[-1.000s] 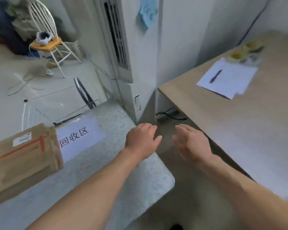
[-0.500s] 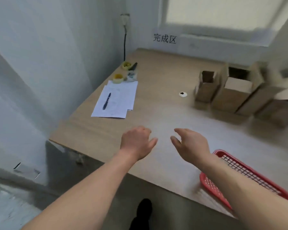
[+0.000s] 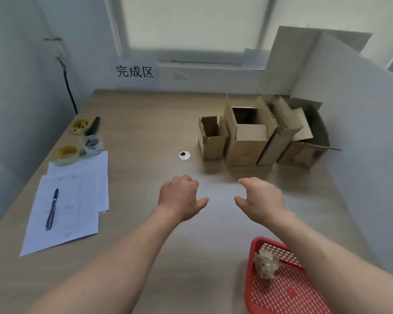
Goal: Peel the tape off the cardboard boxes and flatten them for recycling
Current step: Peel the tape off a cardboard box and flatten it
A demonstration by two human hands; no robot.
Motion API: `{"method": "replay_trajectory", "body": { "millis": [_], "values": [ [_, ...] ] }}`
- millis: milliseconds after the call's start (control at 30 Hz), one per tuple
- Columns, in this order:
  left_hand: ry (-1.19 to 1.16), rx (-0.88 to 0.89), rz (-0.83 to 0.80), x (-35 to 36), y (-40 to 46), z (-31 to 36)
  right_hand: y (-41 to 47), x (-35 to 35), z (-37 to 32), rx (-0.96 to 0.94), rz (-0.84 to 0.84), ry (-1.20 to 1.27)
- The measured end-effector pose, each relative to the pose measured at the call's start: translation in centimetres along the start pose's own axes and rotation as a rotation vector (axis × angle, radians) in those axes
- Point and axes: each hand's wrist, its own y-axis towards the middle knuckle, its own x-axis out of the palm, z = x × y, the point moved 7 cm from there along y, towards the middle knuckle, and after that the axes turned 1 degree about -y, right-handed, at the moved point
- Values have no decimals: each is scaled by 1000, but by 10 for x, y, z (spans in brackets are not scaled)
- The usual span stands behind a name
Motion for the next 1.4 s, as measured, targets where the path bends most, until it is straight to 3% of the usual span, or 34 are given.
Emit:
{"method": "replay_trajectory", "body": {
  "millis": [333, 600, 967, 1067, 1133, 1233, 1300, 1400],
  "values": [
    [72, 46, -45, 1, 82, 13, 79, 21, 32, 33, -46, -8],
    [97, -44, -62, 8, 137, 6, 153, 28, 22, -138, 8, 21],
    [151, -135, -74, 20, 172, -14, 241, 50, -19, -293, -148, 13],
    [156, -162, -84, 25, 164, -25, 252, 59, -26, -309, -122, 37],
    [133, -193, -76, 28, 154, -36, 245, 57, -31, -343, 7, 153],
    [79, -205, -12, 29, 133, -54, 212, 45, -26, -340, 232, 571],
    [26, -192, 41, 28, 117, -62, 194, 47, -12, -222, 263, 888],
    [-147, -178, 13, 40, 91, -70, 176, 74, 7, 98, 185, 1237]
  ]
}}
